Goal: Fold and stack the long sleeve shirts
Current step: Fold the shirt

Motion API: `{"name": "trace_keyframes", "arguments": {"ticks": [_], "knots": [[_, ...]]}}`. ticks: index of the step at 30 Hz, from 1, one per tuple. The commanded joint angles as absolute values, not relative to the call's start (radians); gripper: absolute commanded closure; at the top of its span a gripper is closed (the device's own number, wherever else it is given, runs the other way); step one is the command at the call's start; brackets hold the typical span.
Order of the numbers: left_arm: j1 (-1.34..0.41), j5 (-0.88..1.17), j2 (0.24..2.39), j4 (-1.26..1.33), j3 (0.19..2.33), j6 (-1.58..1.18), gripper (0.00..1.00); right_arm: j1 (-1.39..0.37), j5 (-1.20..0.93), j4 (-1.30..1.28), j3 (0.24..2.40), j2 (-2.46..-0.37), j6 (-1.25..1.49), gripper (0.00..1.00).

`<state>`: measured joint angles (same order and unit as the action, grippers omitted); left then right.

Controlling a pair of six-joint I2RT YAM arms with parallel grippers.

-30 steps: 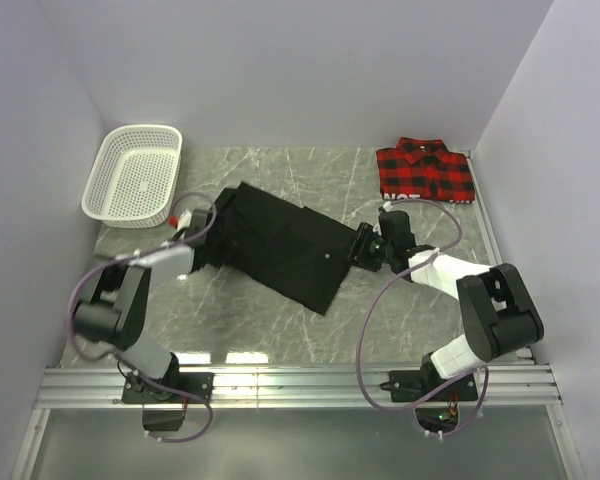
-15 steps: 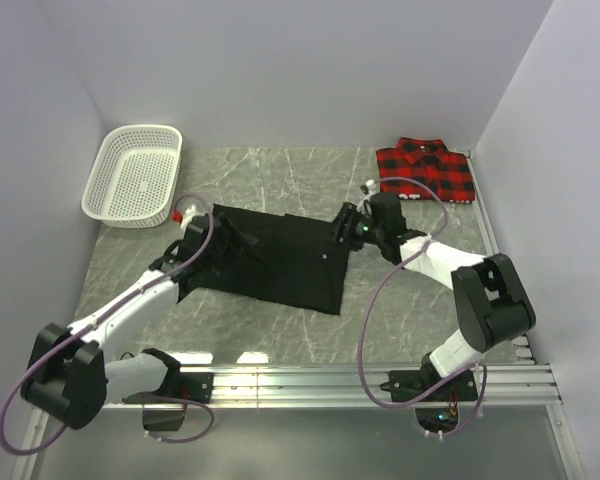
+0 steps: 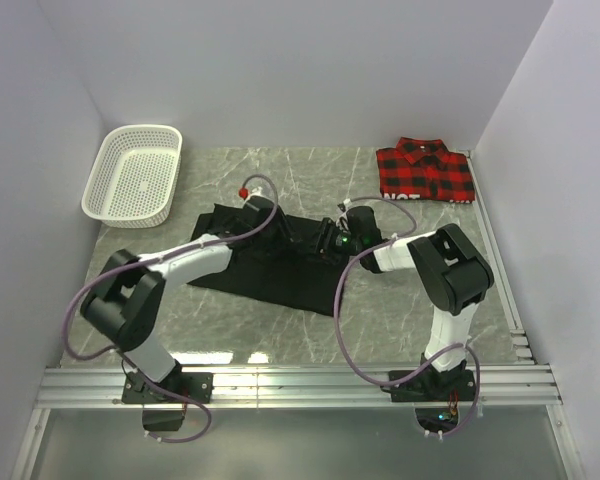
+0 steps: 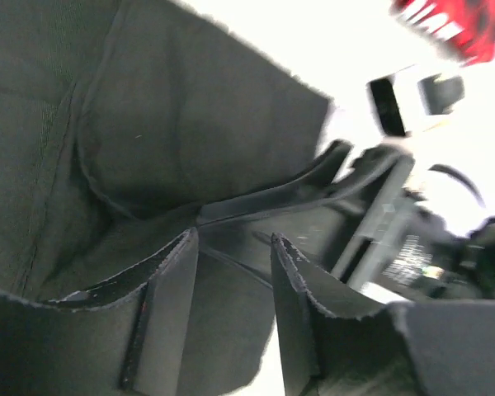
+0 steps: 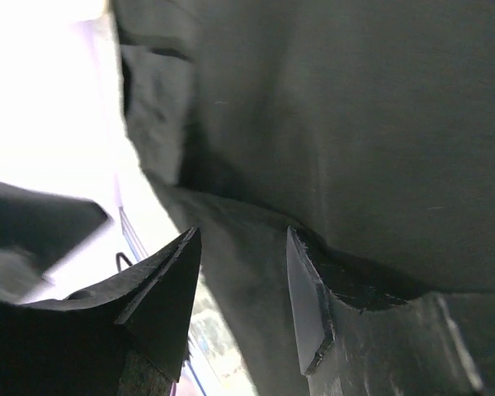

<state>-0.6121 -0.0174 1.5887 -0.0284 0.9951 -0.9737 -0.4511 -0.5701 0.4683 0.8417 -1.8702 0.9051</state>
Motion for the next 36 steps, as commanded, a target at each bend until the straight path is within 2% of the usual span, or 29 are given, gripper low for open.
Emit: {"name": "trace_keyframes", "arguments": {"ticks": [1, 5, 11, 15, 18, 19, 22, 23, 25, 27, 28, 30, 31, 34, 36], "knots": [[-0.618, 0.002, 1.649, 0.012, 0.977, -0.982, 0.54, -0.446, -0.572, 0.542, 0.827, -1.887, 0.922, 0.47], [-0.615, -0.124, 1.700, 0.003, 0.959, -0.997, 0.58, -0.443, -0.560, 0.537, 0.822, -1.887, 0.920, 0.47], [-0.598, -0.161, 1.772, -0.054, 0.979, -1.000, 0.59, -0.442, -0.549, 0.474, 0.839, -1.830, 0.873, 0.47], [-0.594, -0.178, 1.732, -0.078, 0.980, -0.976, 0.54, -0.434, -0.490, 0.332, 0.864, -1.715, 0.751, 0.47], [-0.627, -0.230, 1.642, -0.081, 0.980, -0.921, 0.34, -0.430, -0.361, 0.210, 0.854, -1.582, 0.669, 0.46], [-0.643, -0.256, 1.620, -0.087, 0.982, -0.881, 0.25, -0.428, -0.326, 0.181, 0.844, -1.545, 0.652, 0.46], [-0.698, -0.333, 1.551, -0.135, 0.999, -0.816, 0.10, -0.411, -0.186, 0.047, 0.812, -1.402, 0.609, 0.43], [-0.722, -0.336, 1.540, -0.147, 1.002, -0.798, 0.09, -0.397, -0.126, 0.023, 0.804, -1.334, 0.601, 0.42], [-0.750, -0.339, 1.517, -0.175, 1.008, -0.744, 0.08, -0.374, -0.085, -0.017, 0.775, -1.264, 0.595, 0.38], [-0.814, -0.357, 1.516, -0.207, 1.025, -0.682, 0.08, -0.322, -0.083, -0.061, 0.753, -1.178, 0.610, 0.29], [-0.842, -0.383, 1.520, -0.219, 1.032, -0.660, 0.08, -0.302, -0.089, -0.087, 0.733, -1.155, 0.618, 0.20], [-0.931, -0.405, 1.549, -0.247, 1.066, -0.599, 0.09, -0.247, -0.119, -0.107, 0.710, -1.106, 0.635, 0.16], [-0.963, -0.426, 1.561, -0.277, 1.080, -0.583, 0.10, -0.235, -0.124, -0.130, 0.690, -1.080, 0.638, 0.09], [-1.083, -0.511, 1.627, -0.331, 1.147, -0.525, 0.13, -0.206, -0.120, -0.161, 0.652, -1.042, 0.657, 0.01], [-1.158, -0.563, 1.687, -0.351, 1.201, -0.482, 0.14, -0.201, -0.106, -0.175, 0.628, -1.023, 0.664, 0.00]]}}
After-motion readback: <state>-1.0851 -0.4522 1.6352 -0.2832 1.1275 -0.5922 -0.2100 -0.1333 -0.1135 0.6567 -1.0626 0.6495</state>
